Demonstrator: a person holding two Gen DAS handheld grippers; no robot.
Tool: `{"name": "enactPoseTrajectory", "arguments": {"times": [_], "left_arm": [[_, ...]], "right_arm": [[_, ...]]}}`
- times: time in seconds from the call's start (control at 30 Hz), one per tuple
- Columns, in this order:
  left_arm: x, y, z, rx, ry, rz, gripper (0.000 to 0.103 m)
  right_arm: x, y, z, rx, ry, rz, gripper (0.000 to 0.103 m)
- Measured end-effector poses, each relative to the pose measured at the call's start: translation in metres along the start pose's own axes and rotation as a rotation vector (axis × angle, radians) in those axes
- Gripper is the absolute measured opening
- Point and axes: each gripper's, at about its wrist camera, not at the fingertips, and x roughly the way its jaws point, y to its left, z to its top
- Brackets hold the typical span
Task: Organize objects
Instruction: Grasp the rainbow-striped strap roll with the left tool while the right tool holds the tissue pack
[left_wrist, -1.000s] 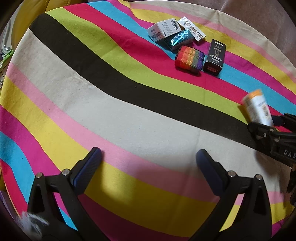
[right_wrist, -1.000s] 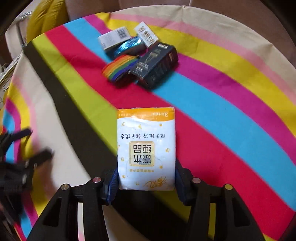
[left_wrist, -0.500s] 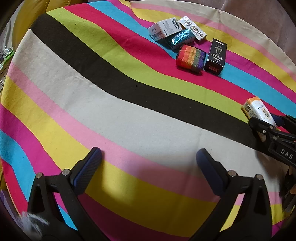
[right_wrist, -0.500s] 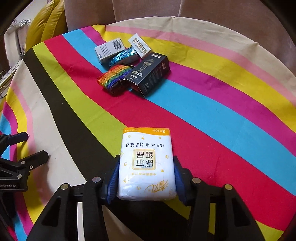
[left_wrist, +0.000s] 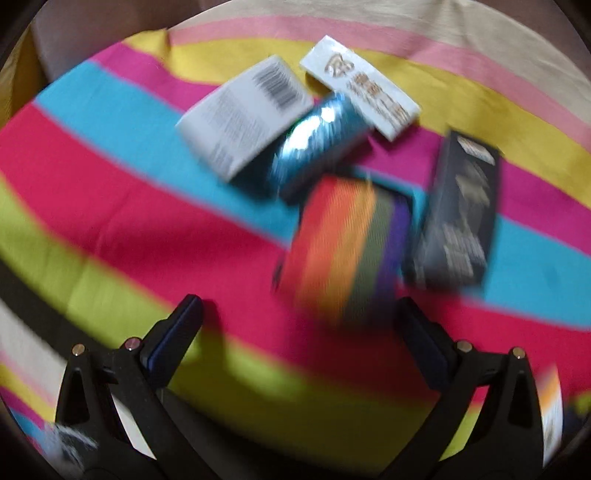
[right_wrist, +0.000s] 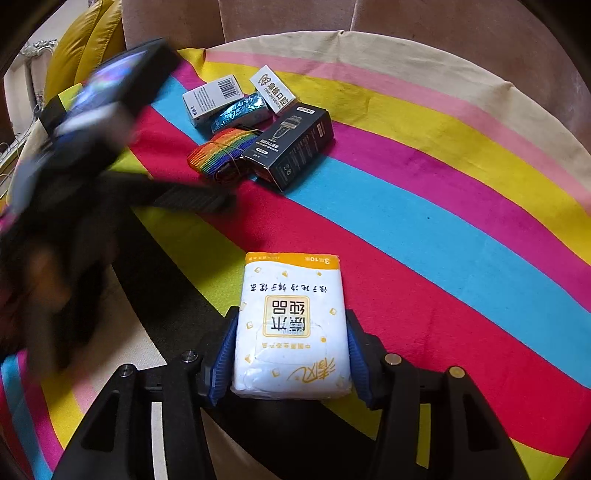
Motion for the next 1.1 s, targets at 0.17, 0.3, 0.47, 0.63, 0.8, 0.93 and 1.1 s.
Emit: {"name": "enactPoseTrajectory", "arguments": {"times": [0.17, 0.3, 0.47, 0.63, 0.8, 0.93, 1.1], "left_arm": [[0.003, -0.005, 0.005, 0.035, -0.034, -0.149, 0.063], [-0.029, 0.007, -0.04, 0.035, -0.025, -0.196, 0.063], [-0.092, 0.033, -0.128, 0.114, -0.038, -0.231, 0.063], [-0.109, 0.048, -0.156, 0.095, -0.046, -0.229, 0.064], [-0.095, 0.039, -0.143, 0.083, -0.022, -0.211, 0.086], [-0.11, 0.044, -0.153, 0.083, -0.036, -0.215, 0.064], [-0.124, 0.062, -0.171, 0.083, -0.054, -0.225, 0.064]], "right_arm": [[0.001, -0.001, 0.001, 0.003, 0.002, 0.006, 0.053], [-0.001, 0.0, 0.001, 0.007, 0.001, 0.011, 0.053], [-0.003, 0.003, 0.001, 0.007, 0.0, 0.009, 0.053], [-0.002, 0.004, 0.002, 0.004, 0.0, 0.006, 0.053], [-0.001, 0.005, 0.003, 0.002, 0.0, 0.005, 0.053], [-0.001, 0.005, 0.004, 0.003, 0.0, 0.006, 0.053], [-0.001, 0.005, 0.003, -0.001, -0.001, 0.004, 0.053]]}}
